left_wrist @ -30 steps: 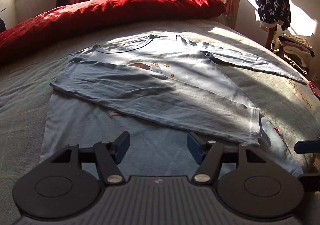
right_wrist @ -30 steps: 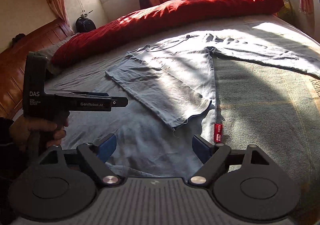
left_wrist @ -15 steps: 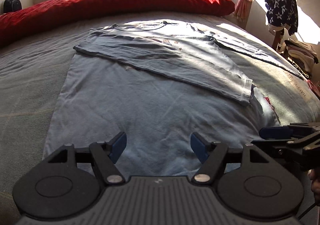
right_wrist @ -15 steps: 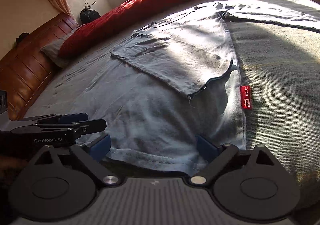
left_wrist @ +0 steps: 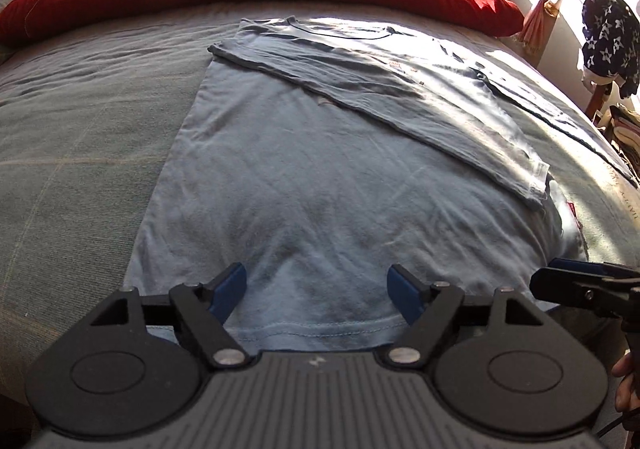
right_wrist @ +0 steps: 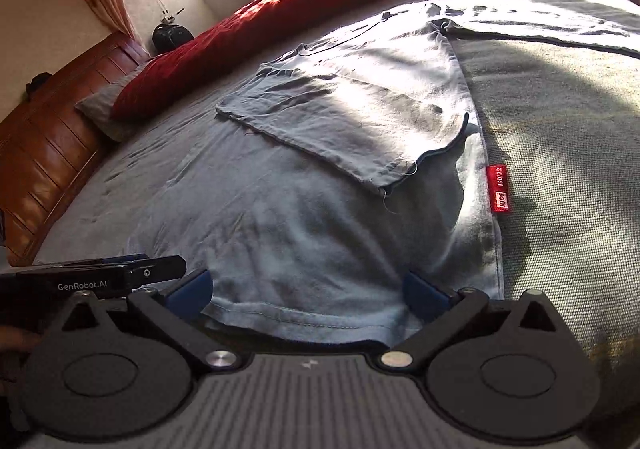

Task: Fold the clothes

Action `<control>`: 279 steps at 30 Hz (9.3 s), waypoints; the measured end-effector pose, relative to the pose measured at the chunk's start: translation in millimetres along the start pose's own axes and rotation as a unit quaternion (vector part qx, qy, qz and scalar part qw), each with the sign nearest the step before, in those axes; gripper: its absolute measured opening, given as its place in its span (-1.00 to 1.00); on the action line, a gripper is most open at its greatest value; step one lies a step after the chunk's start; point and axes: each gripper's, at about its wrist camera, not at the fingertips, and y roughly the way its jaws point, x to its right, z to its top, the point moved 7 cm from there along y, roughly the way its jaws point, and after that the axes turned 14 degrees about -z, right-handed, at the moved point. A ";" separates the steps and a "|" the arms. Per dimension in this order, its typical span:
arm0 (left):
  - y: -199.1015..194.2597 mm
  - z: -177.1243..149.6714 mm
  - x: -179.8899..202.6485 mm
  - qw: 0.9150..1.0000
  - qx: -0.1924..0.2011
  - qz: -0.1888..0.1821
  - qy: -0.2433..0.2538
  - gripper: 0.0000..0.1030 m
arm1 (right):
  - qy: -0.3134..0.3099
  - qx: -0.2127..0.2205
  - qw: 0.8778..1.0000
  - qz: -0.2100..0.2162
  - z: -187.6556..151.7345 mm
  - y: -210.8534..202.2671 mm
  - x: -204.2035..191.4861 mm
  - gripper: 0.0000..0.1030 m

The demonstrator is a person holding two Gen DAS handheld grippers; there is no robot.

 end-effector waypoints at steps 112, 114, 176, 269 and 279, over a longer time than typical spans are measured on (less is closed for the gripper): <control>84.4 118.7 1.4 0.982 0.045 -0.130 0.133 0.72 | -0.093 -0.051 0.982 -0.157 13.1 10.1 8.1 1.00; 84.3 118.2 2.5 0.981 0.045 -0.126 0.138 0.72 | -0.069 -0.047 0.986 -0.143 19.1 4.4 12.1 1.00; 104.9 106.7 27.4 0.976 0.011 -0.152 0.155 0.75 | 0.454 0.204 0.855 -0.146 142.7 -18.8 401.2 0.92; 21.8 127.2 -103.9 0.991 0.032 -0.122 0.037 0.75 | -0.129 0.001 0.989 -0.078 193.1 119.4 -86.9 -0.91; 24.6 128.7 -112.5 0.993 0.032 -0.111 0.025 0.75 | -0.195 -0.009 0.977 -0.085 147.8 134.7 -117.3 -0.90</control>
